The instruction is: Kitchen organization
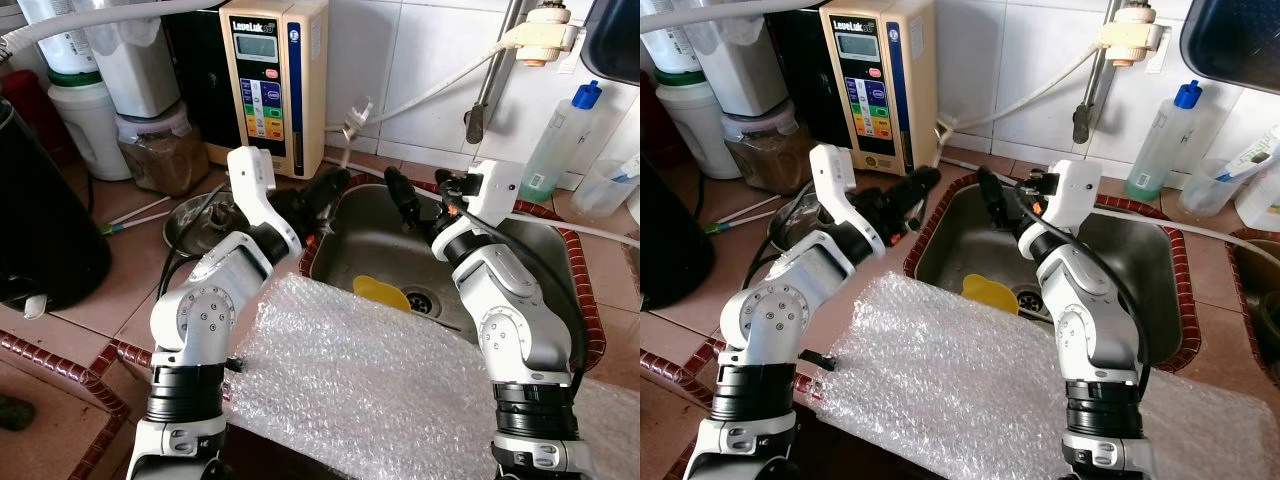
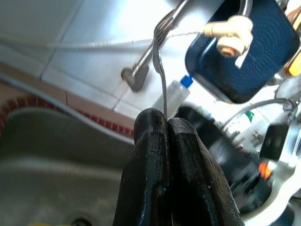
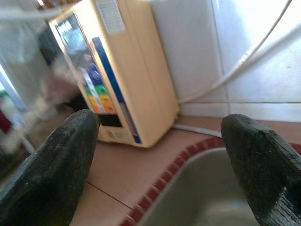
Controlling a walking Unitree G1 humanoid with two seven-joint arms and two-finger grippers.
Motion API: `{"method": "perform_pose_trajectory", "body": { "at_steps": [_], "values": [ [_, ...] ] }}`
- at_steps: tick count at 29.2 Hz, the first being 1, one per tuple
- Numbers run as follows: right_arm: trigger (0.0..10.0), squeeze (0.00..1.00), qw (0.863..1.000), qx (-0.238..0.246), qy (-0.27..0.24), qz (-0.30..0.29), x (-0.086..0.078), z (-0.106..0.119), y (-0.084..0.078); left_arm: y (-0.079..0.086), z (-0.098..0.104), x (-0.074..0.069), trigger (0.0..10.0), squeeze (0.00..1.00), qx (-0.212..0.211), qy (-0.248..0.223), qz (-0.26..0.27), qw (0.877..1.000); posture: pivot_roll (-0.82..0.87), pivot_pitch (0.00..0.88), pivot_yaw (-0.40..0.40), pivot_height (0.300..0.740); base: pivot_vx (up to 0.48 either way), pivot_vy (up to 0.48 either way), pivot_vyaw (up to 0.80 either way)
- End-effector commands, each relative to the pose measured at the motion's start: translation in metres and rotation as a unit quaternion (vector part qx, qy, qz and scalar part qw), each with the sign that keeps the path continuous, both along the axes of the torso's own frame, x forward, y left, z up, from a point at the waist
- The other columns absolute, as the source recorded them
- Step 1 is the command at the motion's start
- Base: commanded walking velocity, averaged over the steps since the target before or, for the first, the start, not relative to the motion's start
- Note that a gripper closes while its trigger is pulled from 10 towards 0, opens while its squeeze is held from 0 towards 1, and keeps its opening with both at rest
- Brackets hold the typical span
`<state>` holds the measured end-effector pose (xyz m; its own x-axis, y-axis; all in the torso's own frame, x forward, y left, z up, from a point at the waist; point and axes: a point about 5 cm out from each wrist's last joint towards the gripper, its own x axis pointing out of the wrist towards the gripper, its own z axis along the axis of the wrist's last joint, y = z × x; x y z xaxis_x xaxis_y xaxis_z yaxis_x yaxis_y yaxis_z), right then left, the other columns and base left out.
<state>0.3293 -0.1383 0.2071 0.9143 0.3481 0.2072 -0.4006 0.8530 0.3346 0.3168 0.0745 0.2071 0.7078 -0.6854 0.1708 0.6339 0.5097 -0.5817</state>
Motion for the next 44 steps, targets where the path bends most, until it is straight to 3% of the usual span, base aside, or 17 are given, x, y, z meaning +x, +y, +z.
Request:
{"method": "perform_pose_trajectory", "body": {
  "at_steps": [1,9,15,21,22,23,33,44],
  "values": [
    [10.0,0.00,0.999,0.026,-0.026,0.022,-0.003,0.015,0.000,0.001,0.005,-0.004,0.0,0.00,-0.008,-0.007,-0.016,1.000,0.01,0.000,0.023,0.740,0.000,0.000,0.00],
    [10.0,0.00,0.996,0.062,-0.025,0.050,-0.006,0.019,0.000,-0.001,-0.001,-0.012,0.0,0.00,-0.021,0.019,-0.064,0.998,0.02,0.000,0.021,0.740,0.000,0.000,0.00],
    [10.0,0.00,0.995,0.070,-0.009,0.075,-0.006,0.012,0.008,-0.011,-0.003,-0.024,0.0,0.00,-0.040,0.037,-0.131,0.990,0.01,0.000,0.021,0.740,0.000,0.000,0.00],
    [10.0,0.00,0.993,0.089,0.000,0.079,-0.003,0.009,0.007,-0.013,-0.005,-0.027,0.0,0.00,-0.045,0.045,-0.143,0.988,0.02,0.000,0.021,0.740,0.000,0.000,0.00],
    [3.4,0.00,0.992,0.095,0.001,0.081,-0.003,0.009,0.007,-0.013,-0.006,-0.028,0.0,0.00,-0.046,0.048,-0.147,0.987,0.02,0.000,0.019,0.740,0.000,0.000,0.00],
    [0.0,0.00,0.992,0.099,0.002,0.079,-0.002,0.009,0.006,-0.013,-0.006,-0.028,0.0,0.00,-0.046,0.049,-0.149,0.987,0.02,0.000,0.019,0.740,0.000,0.000,0.00],
    [0.0,0.00,0.994,0.099,0.011,0.054,-0.001,0.005,0.001,-0.012,-0.010,-0.030,0.0,0.00,-0.047,0.067,-0.156,0.984,0.01,0.000,0.020,0.740,0.000,0.000,0.00],
    [0.0,0.00,0.988,0.142,0.019,0.051,0.000,0.003,-0.003,-0.013,-0.008,-0.032,0.0,0.00,-0.050,0.069,-0.170,0.982,0.02,0.000,0.022,0.740,0.000,0.000,0.00]
  ]
}}
